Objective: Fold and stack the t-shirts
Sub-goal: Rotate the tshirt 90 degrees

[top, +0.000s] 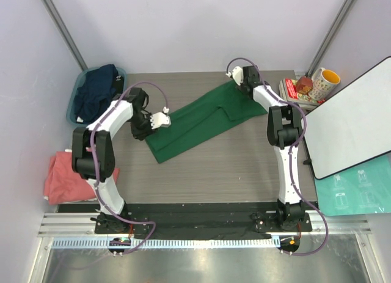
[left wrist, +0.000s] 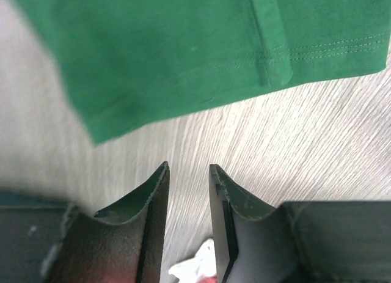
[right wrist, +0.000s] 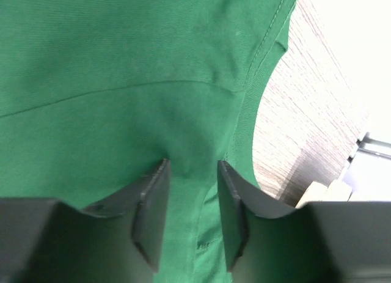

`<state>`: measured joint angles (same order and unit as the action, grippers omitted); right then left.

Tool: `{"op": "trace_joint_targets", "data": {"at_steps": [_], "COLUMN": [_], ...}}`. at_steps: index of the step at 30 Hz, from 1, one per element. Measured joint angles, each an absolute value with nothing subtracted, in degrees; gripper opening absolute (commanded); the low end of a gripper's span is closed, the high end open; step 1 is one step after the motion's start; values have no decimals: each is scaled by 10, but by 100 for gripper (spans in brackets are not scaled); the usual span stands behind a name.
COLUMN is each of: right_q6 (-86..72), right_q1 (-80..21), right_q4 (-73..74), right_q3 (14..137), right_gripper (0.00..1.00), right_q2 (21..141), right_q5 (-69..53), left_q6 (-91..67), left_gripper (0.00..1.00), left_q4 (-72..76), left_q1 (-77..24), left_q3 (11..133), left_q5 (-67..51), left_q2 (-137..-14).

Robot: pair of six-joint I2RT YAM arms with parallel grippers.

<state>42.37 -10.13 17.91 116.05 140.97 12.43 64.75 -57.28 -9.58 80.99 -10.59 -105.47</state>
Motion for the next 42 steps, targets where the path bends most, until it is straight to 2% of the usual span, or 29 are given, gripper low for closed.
{"op": "trace_joint_targets", "data": {"at_steps": [2,4,5,7,8,11,14,24,31,36,42], "right_q6": [410,401,396,388,386,380,371,341,330,329,346], "right_q1": [-104,-113,-121,-147,-164,-219,-277,-370,-391,-394,-400], "right_q4": [189,200,215,259,274,321,350,404,418,396,386], "right_q3": [1147,1121,1110,1105,1105,1123,1147,1258,1259,1188,996], "right_gripper": [52,47,40,34,25,10,1,1,1,1,1], "right_q2": [1390,1356,1333,1287,1266,1230,1231,1408,1427,1392,1272], "right_q5": [112,86,70,16,-9,-80,-139,-214,-233,-240,-215], "left_q6": [632,612,600,580,571,545,515,442,434,434,435], "left_gripper": [32,32,31,30,28,27,25,23,22,22,23], "left_q4": [-549,-514,-497,-456,-437,-383,-346,-302,-292,-289,-273], "left_q1": [-92,-82,-76,-60,-53,-38,-25,-10,-10,-10,-10], "left_q3": [790,773,769,765,764,761,768,809,809,815,828], "left_q5": [-105,-104,-101,-90,-83,-55,-31,7,10,3,-34], "left_q2": [-1022,-991,-979,-965,-962,-961,-962,-964,-963,-963,-963]}}
